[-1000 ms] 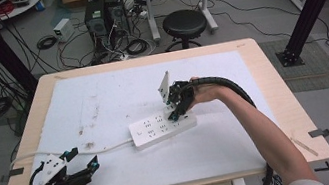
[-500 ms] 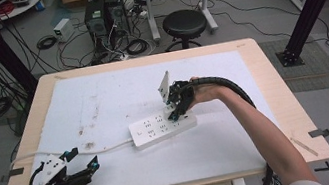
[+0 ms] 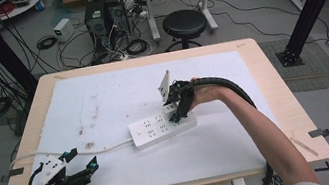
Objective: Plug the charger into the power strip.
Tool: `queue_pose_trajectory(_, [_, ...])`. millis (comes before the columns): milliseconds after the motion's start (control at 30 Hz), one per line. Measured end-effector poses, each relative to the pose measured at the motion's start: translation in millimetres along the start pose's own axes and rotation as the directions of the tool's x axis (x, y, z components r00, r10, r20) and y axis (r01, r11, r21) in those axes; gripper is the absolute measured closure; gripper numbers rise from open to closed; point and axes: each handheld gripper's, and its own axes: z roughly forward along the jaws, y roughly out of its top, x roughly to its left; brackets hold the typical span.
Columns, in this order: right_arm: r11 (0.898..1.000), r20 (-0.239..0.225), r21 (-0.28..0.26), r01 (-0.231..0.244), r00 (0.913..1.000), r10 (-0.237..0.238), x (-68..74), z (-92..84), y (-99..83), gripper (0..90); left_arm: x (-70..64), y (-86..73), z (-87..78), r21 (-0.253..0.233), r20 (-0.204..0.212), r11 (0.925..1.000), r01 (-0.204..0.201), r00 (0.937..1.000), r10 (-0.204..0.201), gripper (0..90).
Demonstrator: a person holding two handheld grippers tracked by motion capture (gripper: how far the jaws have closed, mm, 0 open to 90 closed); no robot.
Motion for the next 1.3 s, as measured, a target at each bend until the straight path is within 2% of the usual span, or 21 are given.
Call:
queue_pose_trajectory(300, [0.997, 0.065, -0.062, -0.036, 0.9971, 0.04, 12.6, -12.3, -12.7, 31.0, -2.4, 3.0, 5.2, -0.002, 0.01, 1.0, -0.004, 0.9999, 0.004, 23.4])
queue_pose_trajectory(367, [0.989, 0.125, -0.111, -0.1, 0.9855, 0.114, 18.5, -22.0, -22.3, 27.6, -3.0, 3.8, 6.9, -0.006, 0.015, 1.0, -0.005, 0.9999, 0.005, 23.4])
queue_pose_trajectory(467, [0.984, 0.129, -0.131, -0.117, 0.9825, 0.134, 20.5, -25.4, -24.7, 26.5, -3.1, 4.4, 8.2, -0.008, 0.018, 0.9999, -0.006, 0.9998, 0.007, 23.4])
queue_pose_trajectory(500, [0.971, 0.152, -0.202, -0.132, 0.9747, 0.164, 27.9, -36.6, -31.6, 26.5, -3.1, 4.4, 8.2, -0.008, 0.018, 0.9999, -0.006, 0.9998, 0.007, 23.4])
queue_pose_trajectory(533, [0.971, 0.152, -0.202, -0.132, 0.9747, 0.164, 27.9, -36.6, -31.6, 26.4, -3.2, 5.6, 9.8, -0.007, 0.021, 0.9999, -0.009, 0.9997, 0.009, 23.4])
queue_pose_trajectory(567, [0.948, 0.189, -0.276, -0.158, 0.9582, 0.215, 38.1, -49.3, -39.5, 23.5, -3.4, 6.3, 10.5, -0.009, 0.023, 0.9999, -0.008, 0.9997, 0.009, 23.4])
queue_pose_trajectory(600, [0.948, 0.189, -0.276, -0.158, 0.9582, 0.215, 38.1, -49.3, -39.5, 23.5, -3.4, 6.3, 10.5, -0.009, 0.023, 0.9999, -0.008, 0.9997, 0.009, 23.4])
queue_pose_trajectory(667, [0.921, 0.222, -0.342, -0.184, 0.9369, 0.27, 48.7, -59.6, -50.2, 21.8, -3.0, 7.9, 11.7, -0.01, 0.026, 0.9999, -0.009, 0.9996, 0.009, 23.4])
queue_pose_trajectory(733, [0.914, 0.234, -0.359, -0.188, 0.9301, 0.283, 51.6, -61.3, -53.7, 21.8, -2.6, 8.4, 12.0, -0.009, 0.027, 0.9999, -0.01, 0.9996, 0.01, 23.4])
queue_pose_trajectory(767, [0.907, 0.241, -0.37, -0.203, 0.9214, 0.305, 54.7, -62.5, -57.5, 21.8, -2.2, 9.1, 12.5, -0.007, 0.026, 0.9999, -0.009, 0.9996, 0.009, 23.4])
queue_pose_trajectory(867, [0.873, 0.291, -0.422, -0.244, 0.8758, 0.385, 66.6, -64.7, -72.2, 21.2, -0.4, 10.0, 13.1, -0.004, 0.022, 0.9999, -0.01, 0.9997, 0.01, 23.4])
queue_pose_trajectory(900, [0.873, 0.291, -0.422, -0.244, 0.8758, 0.385, 66.6, -64.7, -72.2, 21.2, -0.4, 10.0, 13.1, -0.004, 0.022, 0.9999, -0.01, 0.9997, 0.01, 23.4])
queue_pose_trajectory(933, [0.826, 0.325, -0.494, -0.271, 0.8236, 0.465, 80.8, -68.4, -84.0, 21.1, 1.8, 10.4, 14.2, -0.001, 0.016, 1.0, -0.009, 0.9998, 0.009, 23.4])
queue_pose_trajectory(967, [0.811, 0.328, -0.515, -0.278, 0.8099, 0.486, 84.9, -69.1, -87.5, 21.1, 2.5, 10.6, 14.3, 0.002, 0.017, 1.0, -0.009, 0.9998, 0.009, 23.4])
queue_pose_trajectory(1000, [0.811, 0.328, -0.515, -0.278, 0.8099, 0.486, 84.9, -69.1, -87.5, 21.1, 2.5, 10.6, 14.3, 0.002, 0.017, 1.0, -0.009, 0.9998, 0.009, 23.4])
queue_pose_trajectory(1033, [0.771, 0.331, -0.563, -0.296, 0.7743, 0.539, 95.7, -70.8, -97.2, 21.1, 4.3, 10.9, 15.3, 0.003, 0.013, 1.0, -0.006, 0.9999, 0.006, 23.4])
queue_pose_trajectory(1067, [0.757, 0.336, -0.584, -0.293, 0.762, 0.554, 98.9, -71.3, -101.1, 21.1, 5.5, 11.2, 15.8, 0.007, 0.015, 1.0, -0.005, 0.9999, 0.005, 23.4])
queue_pose_trajectory(1100, [0.757, 0.336, -0.584, -0.293, 0.762, 0.554, 98.9, -71.3, -101.1, 21.1, 5.5, 11.2, 15.8, 0.007, 0.015, 1.0, -0.005, 0.9999, 0.005, 23.4])
queue_pose_trajectory(1133, [0.724, 0.329, -0.615, -0.314, 0.7317, 0.597, 111.9, -72.3, -111.6, 21.1, 6.8, 11.7, 16.7, 0.005, 0.012, 1.0, 0.0, 0.9999, 0.0, 23.4])
queue_pose_trajectory(1167, [0.713, 0.333, -0.626, -0.316, 0.718, 0.611, 116.9, -72.5, -116.3, 21.1, 7.4, 12.0, 16.9, 0.006, 0.012, 1.0, -0.003, 0.9999, 0.003, 23.4])
queue_pose_trajectory(1300, [0.705, 0.335, -0.634, -0.317, 0.7087, 0.621, 120.4, -72.5, -120.1, 21.1, 7.8, 12.3, 17.9, 0.005, 0.011, 1.0, -0.001, 0.9999, 0.001, 23.4])
